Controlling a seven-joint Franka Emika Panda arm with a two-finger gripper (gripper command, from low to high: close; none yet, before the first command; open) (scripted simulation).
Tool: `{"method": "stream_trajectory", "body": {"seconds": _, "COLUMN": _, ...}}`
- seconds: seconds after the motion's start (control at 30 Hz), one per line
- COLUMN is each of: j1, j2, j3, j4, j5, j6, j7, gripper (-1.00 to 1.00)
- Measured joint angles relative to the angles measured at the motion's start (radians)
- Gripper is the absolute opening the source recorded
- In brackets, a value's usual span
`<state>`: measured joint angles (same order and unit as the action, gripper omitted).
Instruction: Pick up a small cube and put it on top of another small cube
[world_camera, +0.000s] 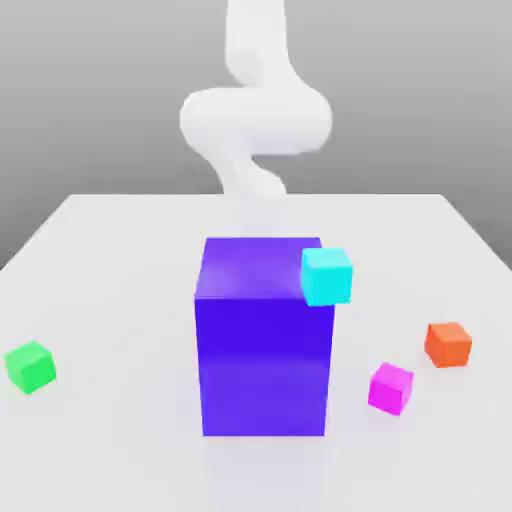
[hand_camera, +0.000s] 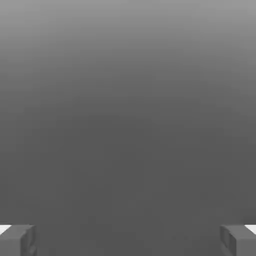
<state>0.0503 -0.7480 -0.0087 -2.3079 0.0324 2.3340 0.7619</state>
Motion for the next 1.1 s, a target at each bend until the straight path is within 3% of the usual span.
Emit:
{"method": "stream_trajectory", "body": {"seconds": 0.47, "j1": 0.299, "j2": 0.501, "j3": 0.045, "j4": -0.249, "j5": 0.132, "j6": 0.331, "j7": -0.315, "gripper": 0.0}}
{"method": "stream_trajectory", "body": {"seconds": 0.6, "j1": 0.341, "j2": 0.641, "j3": 0.093, "j4": -0.365, "j5": 0.087, "j6": 0.427, "j7": -0.365, "gripper": 0.0}}
{"method": "stream_trajectory", "body": {"seconds": 0.73, "j1": 0.428, "j2": 0.776, "j3": 0.113, "j4": -0.489, "j5": -0.022, "j6": 0.522, "j7": -0.37, "gripper": 0.0}}
{"method": "stream_trajectory", "body": {"seconds": 0.97, "j1": 0.465, "j2": 1.021, "j3": 0.036, "j4": -0.471, "j5": -0.107, "j6": 0.718, "j7": -0.322, "gripper": 0.0}}
{"method": "stream_trajectory", "body": {"seconds": 1.0, "j1": 0.471, "j2": 1.041, "j3": 0.029, "j4": -0.468, "j5": -0.109, "j6": 0.734, "j7": -0.32, "gripper": -1.0}}
{"method": "stream_trajectory", "body": {"seconds": 1.1, "j1": 0.471, "j2": 1.041, "j3": 0.03, "j4": -0.468, "j5": -0.11, "j6": 0.734, "j7": -0.319, "gripper": -1.0}}
